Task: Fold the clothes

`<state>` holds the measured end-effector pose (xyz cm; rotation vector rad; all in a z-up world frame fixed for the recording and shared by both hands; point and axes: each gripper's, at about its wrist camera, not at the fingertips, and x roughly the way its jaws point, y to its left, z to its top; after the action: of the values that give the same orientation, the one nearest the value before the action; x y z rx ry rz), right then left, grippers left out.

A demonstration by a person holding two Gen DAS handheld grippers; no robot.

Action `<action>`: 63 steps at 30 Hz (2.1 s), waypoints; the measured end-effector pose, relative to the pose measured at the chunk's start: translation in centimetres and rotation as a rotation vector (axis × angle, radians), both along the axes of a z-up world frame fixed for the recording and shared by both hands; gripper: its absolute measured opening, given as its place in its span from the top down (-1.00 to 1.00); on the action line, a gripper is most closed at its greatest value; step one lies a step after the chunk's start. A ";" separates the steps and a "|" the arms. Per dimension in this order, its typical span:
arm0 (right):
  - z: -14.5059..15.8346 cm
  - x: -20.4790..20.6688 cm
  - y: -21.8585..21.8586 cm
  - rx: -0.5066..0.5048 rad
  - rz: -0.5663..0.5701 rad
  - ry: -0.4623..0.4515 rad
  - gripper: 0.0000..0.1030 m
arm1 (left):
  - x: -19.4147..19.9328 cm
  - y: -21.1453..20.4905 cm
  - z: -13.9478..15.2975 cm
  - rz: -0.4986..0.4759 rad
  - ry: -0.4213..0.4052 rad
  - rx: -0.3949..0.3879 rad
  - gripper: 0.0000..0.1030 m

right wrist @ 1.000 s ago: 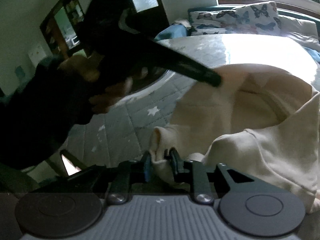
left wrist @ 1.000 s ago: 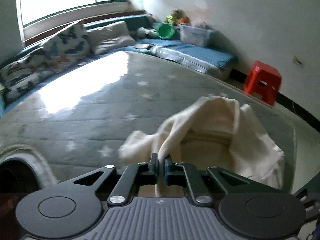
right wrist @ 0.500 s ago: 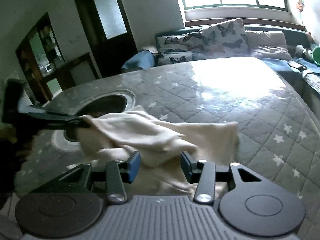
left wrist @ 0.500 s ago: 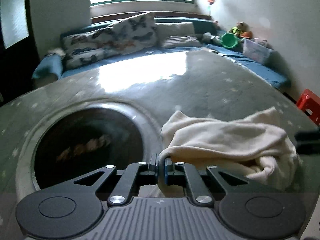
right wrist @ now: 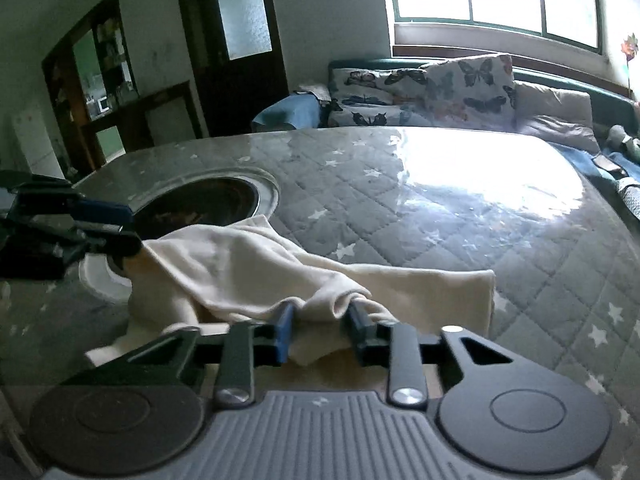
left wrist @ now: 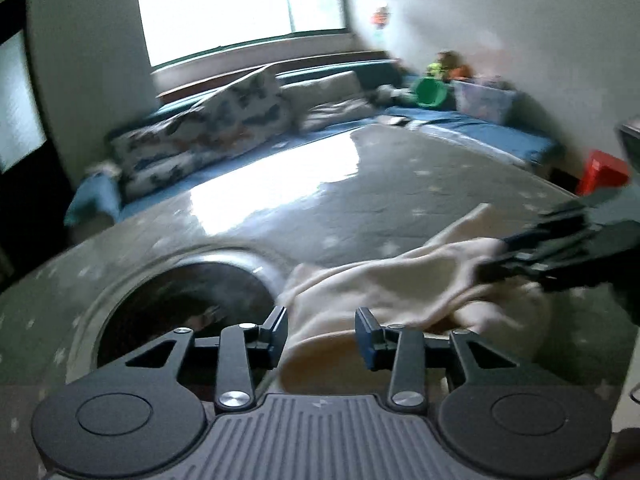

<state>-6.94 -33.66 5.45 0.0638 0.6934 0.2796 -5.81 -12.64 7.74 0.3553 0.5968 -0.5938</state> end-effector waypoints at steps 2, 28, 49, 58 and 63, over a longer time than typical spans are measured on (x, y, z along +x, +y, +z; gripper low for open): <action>0.2 0.2 -0.1 0.028 0.005 -0.004 0.69 | -0.3 -1.3 -0.2 -0.056 -0.014 0.007 0.17; 2.8 -1.2 -2.6 0.108 -0.050 -0.075 0.62 | 1.5 -6.2 -2.5 -0.311 0.054 -0.121 0.22; 1.1 -2.0 -2.1 0.039 -0.025 -0.052 0.30 | 3.8 -1.2 -0.5 -0.126 0.055 -0.287 0.91; 1.6 -0.3 3.3 -0.084 0.188 -0.092 0.11 | 4.4 8.3 2.7 0.172 -0.075 -0.350 0.91; 0.5 1.7 5.9 -0.129 0.249 -0.041 0.13 | 3.8 13.0 3.0 0.332 -0.115 -0.343 0.91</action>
<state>-5.27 -27.78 5.95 -0.1517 0.6778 0.4732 -2.00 0.33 10.73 -0.0340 0.4208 -0.3433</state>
